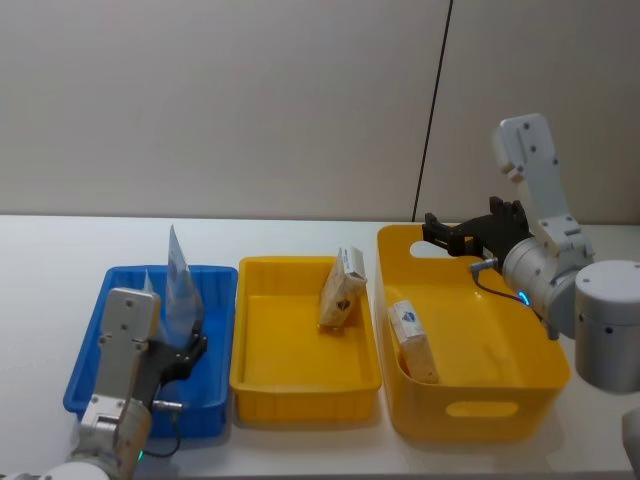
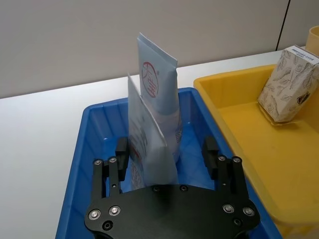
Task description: Bimanual collaborative sorting of washing and personal care products
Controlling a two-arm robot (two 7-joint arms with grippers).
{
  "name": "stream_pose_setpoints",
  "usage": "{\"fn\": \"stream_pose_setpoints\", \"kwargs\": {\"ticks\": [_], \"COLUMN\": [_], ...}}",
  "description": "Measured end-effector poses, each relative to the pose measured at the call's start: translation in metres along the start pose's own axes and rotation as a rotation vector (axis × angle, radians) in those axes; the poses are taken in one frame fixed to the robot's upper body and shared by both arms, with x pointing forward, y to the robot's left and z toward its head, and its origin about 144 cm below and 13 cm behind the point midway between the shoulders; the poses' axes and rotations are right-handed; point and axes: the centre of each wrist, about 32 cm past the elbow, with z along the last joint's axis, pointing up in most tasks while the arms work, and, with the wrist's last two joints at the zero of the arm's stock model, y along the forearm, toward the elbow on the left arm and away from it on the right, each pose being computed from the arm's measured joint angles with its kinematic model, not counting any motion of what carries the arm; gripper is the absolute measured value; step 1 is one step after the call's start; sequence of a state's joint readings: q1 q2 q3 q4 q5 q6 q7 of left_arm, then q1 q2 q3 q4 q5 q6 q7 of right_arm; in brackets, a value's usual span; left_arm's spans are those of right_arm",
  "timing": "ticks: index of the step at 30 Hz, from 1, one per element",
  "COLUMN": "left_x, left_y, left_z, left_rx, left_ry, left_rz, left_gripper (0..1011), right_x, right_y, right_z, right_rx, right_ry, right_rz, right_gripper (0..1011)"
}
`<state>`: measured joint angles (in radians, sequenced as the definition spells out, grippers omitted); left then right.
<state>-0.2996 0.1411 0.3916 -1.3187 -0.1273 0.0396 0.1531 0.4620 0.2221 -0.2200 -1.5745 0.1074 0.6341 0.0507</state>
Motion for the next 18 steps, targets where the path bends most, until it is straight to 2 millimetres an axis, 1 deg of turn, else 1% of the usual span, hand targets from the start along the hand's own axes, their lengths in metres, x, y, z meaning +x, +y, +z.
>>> {"fn": "stream_pose_setpoints", "kwargs": {"ticks": [1, 6, 8, 10, 11, 13, 15, 17, 18], "left_x": [-0.0005, -0.002, -0.0024, -0.0027, -0.003, -0.0032, -0.0035, -0.0036, -0.0038], "left_y": [-0.0004, -0.0015, -0.002, -0.0022, -0.0024, -0.0027, -0.0029, -0.0031, -0.0032], "left_z": [-0.0004, -0.0009, -0.001, -0.0011, -0.0012, -0.0012, -0.0013, -0.0014, -0.0015], "left_rx": [0.0, -0.001, -0.002, -0.002, -0.002, -0.003, -0.003, -0.003, -0.003], "left_ry": [-0.001, -0.005, -0.006, -0.007, -0.007, -0.008, -0.009, -0.009, -0.009], "left_rz": [0.001, 0.003, 0.004, 0.004, 0.004, 0.005, 0.005, 0.005, 0.006], "left_gripper": [864, 741, 664, 623, 564, 529, 441, 382, 335], "right_x": [0.0, 0.0, 0.0, 0.0, 0.0, 0.0, 0.0, 0.0, 0.0], "right_y": [0.0, 0.0, 0.0, 0.0, 0.0, 0.0, 0.0, 0.0, 0.0], "right_z": [0.0, 0.0, 0.0, 0.0, 0.0, 0.0, 0.0, 0.0, 0.0], "right_rx": [0.0, 0.0, 0.0, 0.0, 0.0, 0.0, 0.0, 0.0, 0.0], "right_ry": [0.0, 0.0, 0.0, 0.0, 0.0, 0.0, 0.0, 0.0, 0.0], "right_rz": [0.0, 0.0, 0.0, 0.0, 0.0, 0.0, 0.0, 0.0, 0.0], "right_gripper": [1002, 1002, 1002, 1002, 1002, 1002, 1002, 1002, 1002]}}
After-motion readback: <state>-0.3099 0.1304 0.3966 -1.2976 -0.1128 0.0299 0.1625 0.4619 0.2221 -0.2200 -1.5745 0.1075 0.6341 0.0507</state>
